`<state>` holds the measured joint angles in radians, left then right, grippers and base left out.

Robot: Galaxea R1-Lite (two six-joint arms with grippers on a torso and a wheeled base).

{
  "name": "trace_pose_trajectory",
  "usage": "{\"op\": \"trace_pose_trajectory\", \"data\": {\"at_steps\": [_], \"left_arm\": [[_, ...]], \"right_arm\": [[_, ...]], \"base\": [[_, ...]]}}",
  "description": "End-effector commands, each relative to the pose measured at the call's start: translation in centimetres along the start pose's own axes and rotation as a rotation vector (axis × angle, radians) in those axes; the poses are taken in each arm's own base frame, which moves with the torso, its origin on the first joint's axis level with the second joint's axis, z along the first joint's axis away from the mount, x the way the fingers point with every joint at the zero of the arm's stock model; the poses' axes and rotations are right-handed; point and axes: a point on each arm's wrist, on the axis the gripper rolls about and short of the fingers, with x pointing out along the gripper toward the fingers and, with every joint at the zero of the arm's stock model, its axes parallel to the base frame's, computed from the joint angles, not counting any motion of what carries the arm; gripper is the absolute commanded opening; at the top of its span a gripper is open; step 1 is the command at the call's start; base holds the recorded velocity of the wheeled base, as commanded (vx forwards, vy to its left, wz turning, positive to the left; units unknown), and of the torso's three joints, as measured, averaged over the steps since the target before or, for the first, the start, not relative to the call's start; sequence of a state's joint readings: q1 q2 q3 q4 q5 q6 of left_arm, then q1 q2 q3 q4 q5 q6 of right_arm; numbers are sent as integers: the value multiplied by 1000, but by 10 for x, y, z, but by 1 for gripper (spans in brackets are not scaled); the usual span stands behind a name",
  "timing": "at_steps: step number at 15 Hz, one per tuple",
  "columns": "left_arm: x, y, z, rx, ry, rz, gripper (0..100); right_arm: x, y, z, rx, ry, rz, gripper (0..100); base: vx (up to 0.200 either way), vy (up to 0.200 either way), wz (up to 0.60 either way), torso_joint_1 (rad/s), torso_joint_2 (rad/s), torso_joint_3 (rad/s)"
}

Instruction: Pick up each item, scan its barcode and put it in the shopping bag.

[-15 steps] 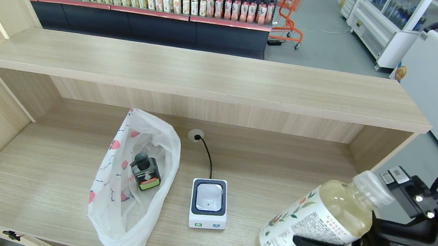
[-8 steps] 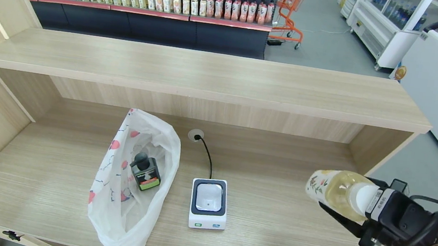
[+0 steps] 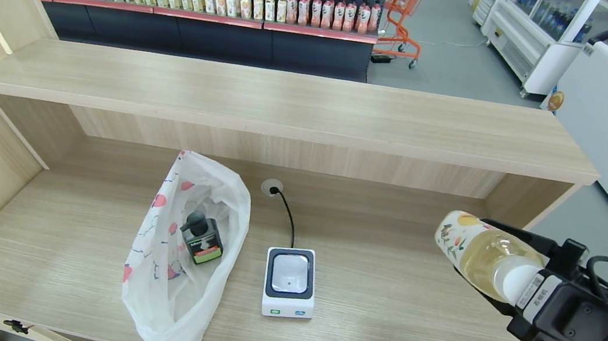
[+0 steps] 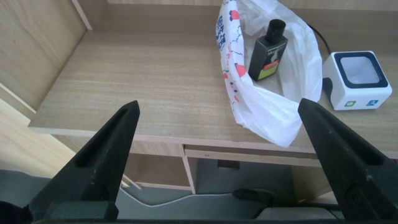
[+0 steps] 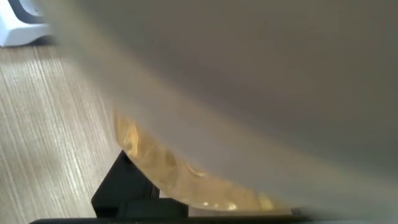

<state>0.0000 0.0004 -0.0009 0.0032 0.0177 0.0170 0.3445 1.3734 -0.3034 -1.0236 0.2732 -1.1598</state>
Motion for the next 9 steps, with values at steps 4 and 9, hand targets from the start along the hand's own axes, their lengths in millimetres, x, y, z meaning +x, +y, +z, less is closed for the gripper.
{"op": "trace_pose_trajectory", "data": {"at_steps": [4,9], "left_arm": [[0,0,0,1,-1,1,100],[0,0,0,-2,-1,1,100]], "right_arm": [[-10,1,17,-97,-75,-14,0],[-6,10,32,-144,-143,24,0]], "base": [[0,0,0,0,0,0],[0,120,0,-1,0,2]]}}
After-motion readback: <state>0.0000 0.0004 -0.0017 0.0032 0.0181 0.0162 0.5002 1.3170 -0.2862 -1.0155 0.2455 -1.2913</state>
